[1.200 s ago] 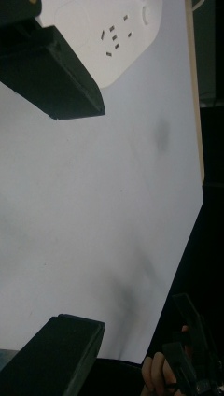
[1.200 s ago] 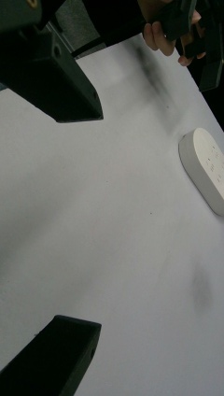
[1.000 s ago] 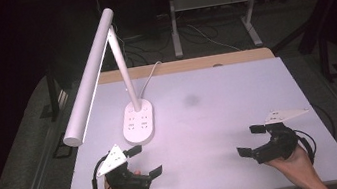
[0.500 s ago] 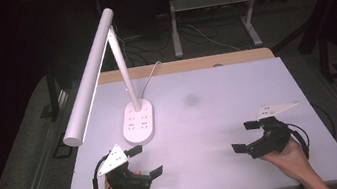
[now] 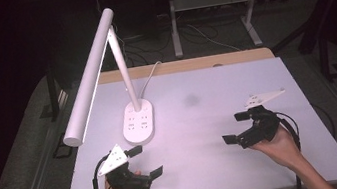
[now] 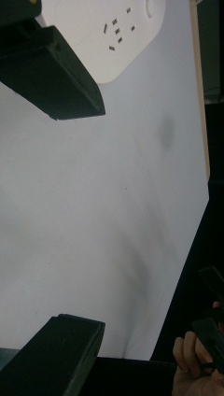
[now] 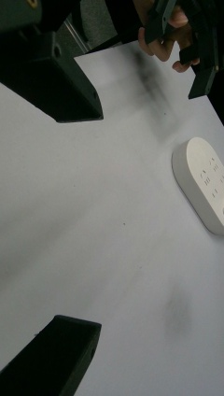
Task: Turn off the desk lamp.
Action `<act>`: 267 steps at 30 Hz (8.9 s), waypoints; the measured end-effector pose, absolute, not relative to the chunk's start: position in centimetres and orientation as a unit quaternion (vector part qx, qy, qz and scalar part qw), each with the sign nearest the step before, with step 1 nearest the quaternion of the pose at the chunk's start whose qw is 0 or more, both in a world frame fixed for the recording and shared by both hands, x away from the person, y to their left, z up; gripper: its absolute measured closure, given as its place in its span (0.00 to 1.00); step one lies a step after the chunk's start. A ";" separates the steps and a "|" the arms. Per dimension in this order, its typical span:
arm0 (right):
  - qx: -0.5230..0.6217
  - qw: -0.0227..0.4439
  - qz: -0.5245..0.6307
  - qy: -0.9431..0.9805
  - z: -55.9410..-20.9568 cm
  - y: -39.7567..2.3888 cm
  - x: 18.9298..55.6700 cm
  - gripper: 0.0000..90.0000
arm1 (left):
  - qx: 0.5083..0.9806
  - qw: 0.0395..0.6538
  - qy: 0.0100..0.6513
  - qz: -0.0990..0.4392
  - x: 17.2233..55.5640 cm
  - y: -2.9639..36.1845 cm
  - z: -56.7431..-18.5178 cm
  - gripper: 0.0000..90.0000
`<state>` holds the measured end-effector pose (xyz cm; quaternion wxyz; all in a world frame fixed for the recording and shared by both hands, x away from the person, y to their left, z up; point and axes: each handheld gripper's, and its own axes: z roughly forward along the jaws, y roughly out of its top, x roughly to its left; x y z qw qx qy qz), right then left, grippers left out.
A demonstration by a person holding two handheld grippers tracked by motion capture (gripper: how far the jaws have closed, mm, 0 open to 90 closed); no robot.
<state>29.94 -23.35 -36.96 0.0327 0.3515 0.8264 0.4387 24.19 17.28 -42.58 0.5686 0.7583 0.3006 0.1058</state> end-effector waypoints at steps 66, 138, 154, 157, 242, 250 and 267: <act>0.286 -0.017 0.445 0.848 -34.9 -11.3 40.8 0.01 | 0.754 0.572 0.307 0.101 24.3 17.6 -42.6 0.00; 0.332 -0.069 0.482 0.808 -43.0 -2.3 49.0 1.00 | 0.754 0.575 0.300 0.099 24.1 17.7 -42.5 0.00; 0.345 -0.051 0.457 0.819 -43.6 -1.3 49.1 1.00 | 0.755 0.575 0.299 0.100 24.1 17.7 -42.5 0.00; 0.342 -0.050 0.456 0.820 -43.6 -1.3 49.1 1.00 | 0.755 0.575 0.298 0.100 24.1 17.7 -42.5 0.00; 0.353 -0.038 0.472 0.807 -42.9 -1.4 48.0 1.00 | 0.754 0.575 0.303 0.099 24.2 17.9 -42.5 0.00; 0.343 -0.033 0.476 0.809 -41.6 -2.4 47.4 1.00 | 0.753 0.575 0.305 0.100 24.2 17.8 -42.5 0.00; 0.344 -0.014 0.492 0.800 -38.2 -6.9 45.2 0.68 | 0.754 0.573 0.306 0.101 24.3 17.7 -42.6 0.00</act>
